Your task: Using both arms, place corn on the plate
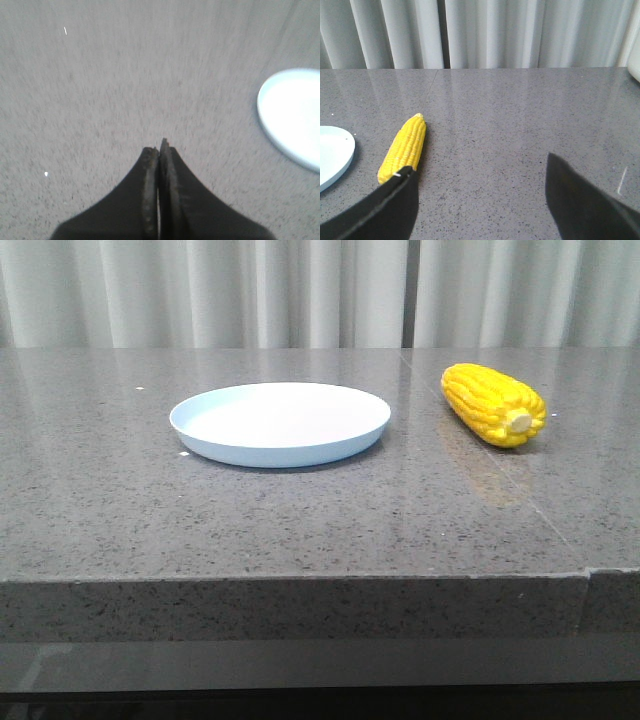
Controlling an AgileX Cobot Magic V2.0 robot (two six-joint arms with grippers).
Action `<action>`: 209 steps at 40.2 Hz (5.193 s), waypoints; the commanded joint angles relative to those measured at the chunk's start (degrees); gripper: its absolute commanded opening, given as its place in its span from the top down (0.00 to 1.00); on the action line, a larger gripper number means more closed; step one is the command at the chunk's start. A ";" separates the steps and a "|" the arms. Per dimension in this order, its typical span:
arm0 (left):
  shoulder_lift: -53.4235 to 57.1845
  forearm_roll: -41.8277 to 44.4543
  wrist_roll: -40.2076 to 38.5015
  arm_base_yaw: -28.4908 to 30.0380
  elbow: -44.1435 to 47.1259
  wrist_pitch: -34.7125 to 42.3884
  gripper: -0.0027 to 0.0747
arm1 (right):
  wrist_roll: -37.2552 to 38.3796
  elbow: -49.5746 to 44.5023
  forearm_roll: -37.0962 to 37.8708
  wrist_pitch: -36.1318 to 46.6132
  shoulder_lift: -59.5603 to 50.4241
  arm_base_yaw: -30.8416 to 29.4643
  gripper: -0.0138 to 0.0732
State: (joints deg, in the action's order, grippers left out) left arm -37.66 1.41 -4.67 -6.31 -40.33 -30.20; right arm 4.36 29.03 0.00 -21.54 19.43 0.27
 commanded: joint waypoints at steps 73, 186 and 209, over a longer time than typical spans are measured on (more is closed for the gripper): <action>29.72 3.78 -0.07 0.08 14.60 10.94 0.99 | -0.08 36.57 -12.33 -15.12 55.66 4.47 0.20; 29.72 3.70 -0.07 0.08 14.60 10.94 0.99 | 9.09 61.78 -21.09 -11.89 86.64 28.37 0.24; 29.72 3.70 -0.07 0.08 14.60 10.94 0.99 | 6.94 61.79 -20.60 -19.31 75.70 23.82 0.26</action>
State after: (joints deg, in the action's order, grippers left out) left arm -7.16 5.11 -4.67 -6.31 -24.29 -23.65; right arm 12.86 88.79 -20.26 -40.39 100.65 25.47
